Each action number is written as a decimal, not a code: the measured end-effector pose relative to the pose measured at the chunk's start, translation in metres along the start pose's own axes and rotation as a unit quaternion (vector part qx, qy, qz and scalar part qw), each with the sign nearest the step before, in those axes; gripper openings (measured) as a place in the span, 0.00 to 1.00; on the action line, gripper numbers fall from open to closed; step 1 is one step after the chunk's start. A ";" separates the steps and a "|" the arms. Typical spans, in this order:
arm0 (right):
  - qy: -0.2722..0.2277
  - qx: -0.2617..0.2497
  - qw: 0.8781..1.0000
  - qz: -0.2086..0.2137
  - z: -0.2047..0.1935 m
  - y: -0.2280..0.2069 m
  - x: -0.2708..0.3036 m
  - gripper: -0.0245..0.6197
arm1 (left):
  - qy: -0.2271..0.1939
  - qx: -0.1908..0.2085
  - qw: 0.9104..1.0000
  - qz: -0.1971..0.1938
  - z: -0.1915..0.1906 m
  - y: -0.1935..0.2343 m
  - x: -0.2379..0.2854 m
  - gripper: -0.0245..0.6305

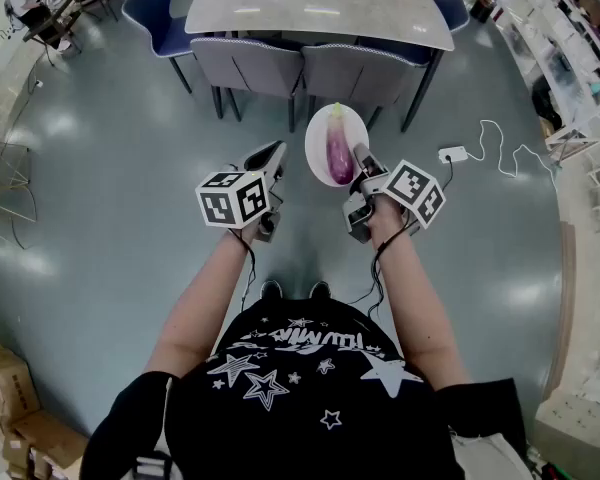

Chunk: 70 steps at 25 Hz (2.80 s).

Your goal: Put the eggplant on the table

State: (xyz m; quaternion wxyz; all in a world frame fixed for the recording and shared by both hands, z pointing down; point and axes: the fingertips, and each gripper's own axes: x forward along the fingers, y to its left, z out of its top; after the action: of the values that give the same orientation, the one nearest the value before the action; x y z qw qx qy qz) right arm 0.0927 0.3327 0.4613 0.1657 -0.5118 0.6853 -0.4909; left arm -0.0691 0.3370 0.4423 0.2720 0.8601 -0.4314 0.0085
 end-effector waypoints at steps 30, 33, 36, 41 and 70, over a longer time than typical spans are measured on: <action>0.038 -0.051 0.998 0.012 0.032 -0.038 -0.032 0.08 | -0.020 0.091 0.995 0.030 0.001 -0.063 0.040 0.05; 0.039 -0.044 0.998 0.013 0.033 -0.041 -0.027 0.08 | -0.021 0.087 0.995 0.037 0.003 -0.057 0.042 0.05; 0.038 -0.037 0.999 0.013 0.036 -0.041 -0.015 0.08 | -0.021 0.084 0.995 0.039 0.007 -0.047 0.047 0.05; 0.030 -0.028 0.999 0.009 0.051 -0.037 0.015 0.08 | -0.017 0.079 0.996 0.031 0.021 -0.024 0.075 0.05; -0.017 -0.019 0.999 -0.022 0.143 0.019 0.275 0.08 | -0.033 0.076 0.996 -0.023 0.187 0.181 0.233 0.05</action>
State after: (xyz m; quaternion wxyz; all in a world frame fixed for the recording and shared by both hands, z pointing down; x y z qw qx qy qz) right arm 0.0715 0.0229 0.4548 0.1566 -0.5386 0.6799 -0.4723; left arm -0.0995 -0.0103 0.4242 0.1922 0.8876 -0.4185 0.0069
